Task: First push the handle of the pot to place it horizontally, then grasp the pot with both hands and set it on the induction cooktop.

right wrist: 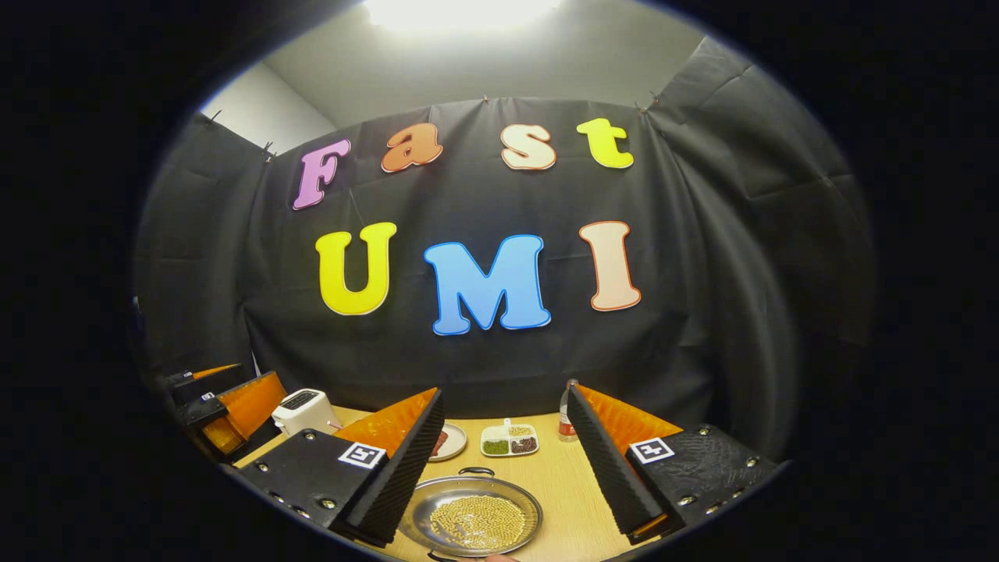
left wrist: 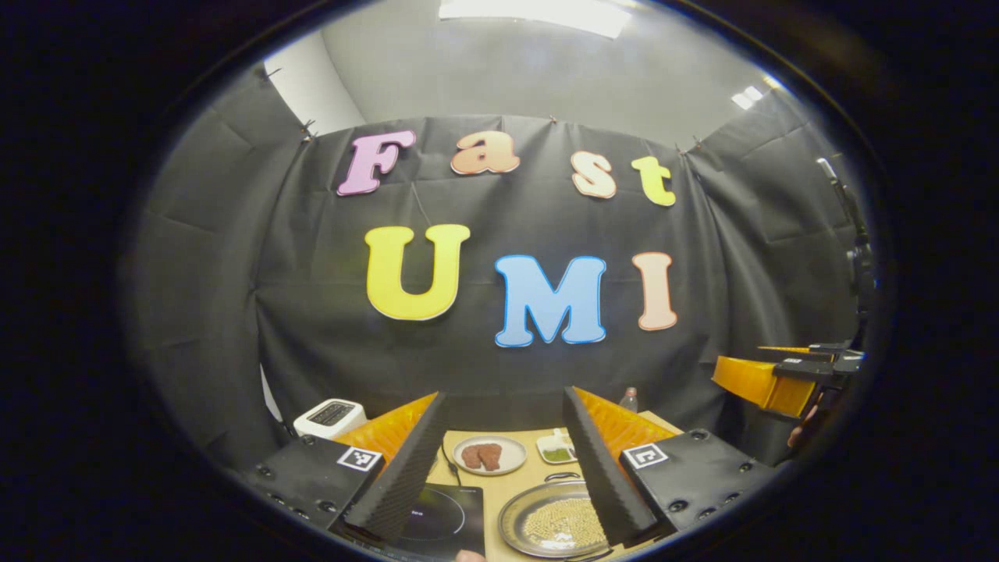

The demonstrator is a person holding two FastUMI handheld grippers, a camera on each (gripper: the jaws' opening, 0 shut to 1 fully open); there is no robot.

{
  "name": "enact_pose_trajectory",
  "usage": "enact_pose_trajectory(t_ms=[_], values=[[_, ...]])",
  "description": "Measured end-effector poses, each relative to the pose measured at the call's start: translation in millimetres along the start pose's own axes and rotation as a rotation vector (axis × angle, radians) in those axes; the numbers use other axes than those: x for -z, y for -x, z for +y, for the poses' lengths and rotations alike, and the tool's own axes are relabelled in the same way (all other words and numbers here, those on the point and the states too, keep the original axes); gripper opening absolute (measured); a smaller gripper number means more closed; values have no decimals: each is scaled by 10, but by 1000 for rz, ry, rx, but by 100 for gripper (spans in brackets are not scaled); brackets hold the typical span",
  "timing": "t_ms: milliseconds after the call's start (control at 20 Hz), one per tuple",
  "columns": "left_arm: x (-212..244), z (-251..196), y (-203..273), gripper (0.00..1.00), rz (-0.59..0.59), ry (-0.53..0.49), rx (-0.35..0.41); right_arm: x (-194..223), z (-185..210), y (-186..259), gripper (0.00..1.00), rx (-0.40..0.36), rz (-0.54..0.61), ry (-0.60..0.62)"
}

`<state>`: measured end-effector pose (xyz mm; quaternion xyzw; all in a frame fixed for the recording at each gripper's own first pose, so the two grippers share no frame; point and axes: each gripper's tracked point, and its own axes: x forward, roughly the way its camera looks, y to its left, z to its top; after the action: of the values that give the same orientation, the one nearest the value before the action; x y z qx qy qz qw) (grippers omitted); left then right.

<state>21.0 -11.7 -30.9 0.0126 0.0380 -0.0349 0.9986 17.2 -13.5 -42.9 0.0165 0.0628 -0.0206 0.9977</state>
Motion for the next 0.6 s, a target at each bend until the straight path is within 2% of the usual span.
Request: enact_pose_trajectory(t_ms=[200, 450, 500, 550, 600], values=[[197, -32, -7, 99, 47, 11, 26, 242, 32, -47, 98, -23, 71, 11], [315, 92, -13, 96, 67, 13, 22, 815, 131, -35, 95, -63, 248, 9], [333, 131, -21, 96, 70, 13, 19, 940, 153, -22, 88, -66, 297, 5], [342, 169, -31, 94, 73, 12, 14, 1099, 161, 23, 85, -60, 353, 5], [356, 202, -27, 94, 77, 12, 11, 1234, 181, 57, 67, -64, 408, 1]])
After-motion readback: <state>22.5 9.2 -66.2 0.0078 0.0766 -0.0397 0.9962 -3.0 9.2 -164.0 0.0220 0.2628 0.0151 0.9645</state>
